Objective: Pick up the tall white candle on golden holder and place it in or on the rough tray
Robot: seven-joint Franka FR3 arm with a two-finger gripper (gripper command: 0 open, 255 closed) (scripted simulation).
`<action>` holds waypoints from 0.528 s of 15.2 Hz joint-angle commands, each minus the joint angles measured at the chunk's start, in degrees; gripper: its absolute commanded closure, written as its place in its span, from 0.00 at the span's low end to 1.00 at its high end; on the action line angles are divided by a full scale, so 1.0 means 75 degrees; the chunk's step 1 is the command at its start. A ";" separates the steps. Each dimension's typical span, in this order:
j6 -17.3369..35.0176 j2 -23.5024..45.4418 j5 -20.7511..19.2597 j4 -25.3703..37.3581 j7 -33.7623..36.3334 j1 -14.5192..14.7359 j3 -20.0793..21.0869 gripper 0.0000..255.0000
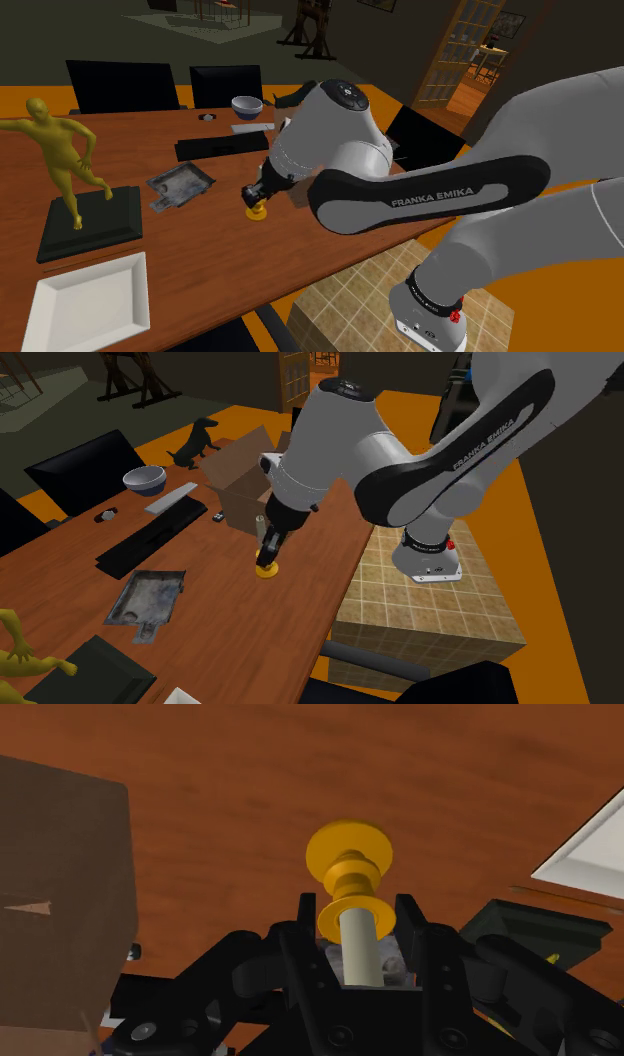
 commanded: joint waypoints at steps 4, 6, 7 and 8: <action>0.0379 0.1679 -0.1356 0.1311 0.0597 -0.1652 0.1034 1.00; 0.0405 0.2409 -0.2249 0.1889 0.1114 -0.2439 0.1629 1.00; 0.0378 0.2828 -0.2841 0.2198 0.1476 -0.2857 0.1968 1.00; 0.0307 0.3313 -0.3580 0.2527 0.1941 -0.3262 0.2311 1.00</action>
